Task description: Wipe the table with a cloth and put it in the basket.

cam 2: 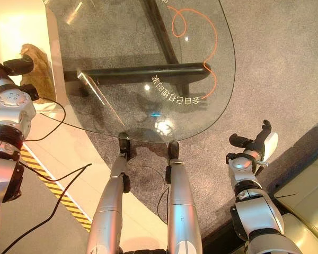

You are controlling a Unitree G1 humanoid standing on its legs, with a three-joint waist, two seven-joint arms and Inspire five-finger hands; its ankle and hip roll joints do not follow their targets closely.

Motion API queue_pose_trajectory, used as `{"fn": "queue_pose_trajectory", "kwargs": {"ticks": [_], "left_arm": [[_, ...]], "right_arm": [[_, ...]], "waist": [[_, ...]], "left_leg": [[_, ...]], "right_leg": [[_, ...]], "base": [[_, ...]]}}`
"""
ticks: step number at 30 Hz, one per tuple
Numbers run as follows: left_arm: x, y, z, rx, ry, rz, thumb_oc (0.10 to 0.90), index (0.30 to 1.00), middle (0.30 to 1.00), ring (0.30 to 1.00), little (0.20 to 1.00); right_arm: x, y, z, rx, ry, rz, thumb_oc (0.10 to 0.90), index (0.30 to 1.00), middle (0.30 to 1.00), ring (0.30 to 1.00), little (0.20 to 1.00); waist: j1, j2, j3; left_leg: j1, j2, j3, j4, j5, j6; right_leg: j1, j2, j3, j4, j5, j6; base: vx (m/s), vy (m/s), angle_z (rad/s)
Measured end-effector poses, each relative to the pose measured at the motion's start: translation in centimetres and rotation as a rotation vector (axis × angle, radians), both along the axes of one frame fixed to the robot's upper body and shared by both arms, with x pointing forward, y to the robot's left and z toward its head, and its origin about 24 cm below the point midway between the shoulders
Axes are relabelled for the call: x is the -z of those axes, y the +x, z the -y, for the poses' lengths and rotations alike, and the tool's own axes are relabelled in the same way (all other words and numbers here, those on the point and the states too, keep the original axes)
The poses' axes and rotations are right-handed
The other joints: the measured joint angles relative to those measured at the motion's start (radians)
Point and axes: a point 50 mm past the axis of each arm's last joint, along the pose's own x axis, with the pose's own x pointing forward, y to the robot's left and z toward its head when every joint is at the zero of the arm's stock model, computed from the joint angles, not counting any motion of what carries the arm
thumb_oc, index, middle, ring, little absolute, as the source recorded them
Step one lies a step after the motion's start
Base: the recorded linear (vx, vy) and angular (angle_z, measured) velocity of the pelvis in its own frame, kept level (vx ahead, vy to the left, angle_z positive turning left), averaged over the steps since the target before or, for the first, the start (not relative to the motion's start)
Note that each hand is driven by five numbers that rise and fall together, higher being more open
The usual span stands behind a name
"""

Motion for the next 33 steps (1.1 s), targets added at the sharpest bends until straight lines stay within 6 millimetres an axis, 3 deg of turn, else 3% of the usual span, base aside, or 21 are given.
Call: {"fn": "queue_pose_trajectory", "kwargs": {"ticks": [11, 17, 20, 24, 29, 33], "left_arm": [[-0.9, -0.1, 0.5, 0.019, 0.018, 0.078, 0.800, 0.900, 0.900, 0.900, 0.900], [-2.0, -0.7, 0.4, 0.035, 0.045, 0.183, 0.800, 0.900, 0.900, 0.900, 0.900], [-1.7, -1.3, 0.1, 0.050, 0.055, 0.230, 0.800, 0.900, 0.900, 0.900, 0.900], [-2.9, -2.4, -1.1, 0.028, 0.066, 0.301, 0.800, 0.900, 0.900, 0.900, 0.900], [-0.1, -3.3, -2.9, 0.045, 0.034, 0.244, 0.800, 0.900, 0.900, 0.900, 0.900], [5.3, -4.6, -4.3, 0.058, -0.025, 0.121, 0.800, 0.900, 0.900, 0.900, 0.900]], "right_arm": [[0.7, -0.4, 0.0, 0.000, 0.004, -0.018, 0.800, 0.900, 0.900, 0.900, 0.900], [2.9, -1.5, -0.5, -0.001, 0.027, -0.071, 0.800, 0.900, 0.900, 0.900, 0.900], [4.1, -2.8, 0.1, 0.025, 0.040, -0.105, 0.800, 0.900, 0.900, 0.900, 0.900], [4.6, -3.5, 0.7, 0.063, 0.067, -0.107, 0.800, 0.900, 0.900, 0.900, 0.900], [7.1, -6.6, 2.0, 0.131, 0.113, -0.181, 0.800, 0.900, 0.900, 0.900, 0.900], [9.0, -9.4, 3.0, 0.182, 0.141, -0.234, 0.800, 0.900, 0.900, 0.900, 0.900]], "waist": [[0.000, -0.003, 0.002], [0.004, -0.013, 0.001], [0.015, -0.012, -0.003], [0.030, -0.008, -0.007], [0.051, 0.005, -0.014], [0.071, 0.042, -0.095]], "left_leg": [[0.016, 0.002, -0.006, 0.002, 0.003, -0.002], [0.139, 0.010, -0.004, -0.039, 0.002, -0.004], [0.252, 0.017, 0.000, -0.078, -0.006, -0.003], [0.295, 0.025, 0.000, -0.097, -0.014, -0.001], [0.450, 0.024, -0.002, -0.152, -0.006, 0.005], [0.499, 0.024, -0.004, -0.194, -0.009, 0.010]], "right_leg": [[0.023, 0.004, -0.003, 0.002, 0.001, 0.001], [0.141, 0.009, -0.005, -0.041, 0.005, 0.002], [0.257, 0.016, -0.006, -0.089, 0.005, 0.007], [0.315, 0.024, -0.010, -0.136, 0.022, 0.009], [0.492, 0.017, -0.031, -0.218, 0.022, 0.019], [0.550, 0.016, -0.043, -0.265, 0.018, 0.027]], "base": [[-0.02, -0.042, 0.01], [-0.01, -0.037, -0.03], [0.00, -0.031, -0.05], [0.05, -0.038, -0.05], [0.08, -0.013, 0.09], [0.07, -0.030, 0.10]]}}
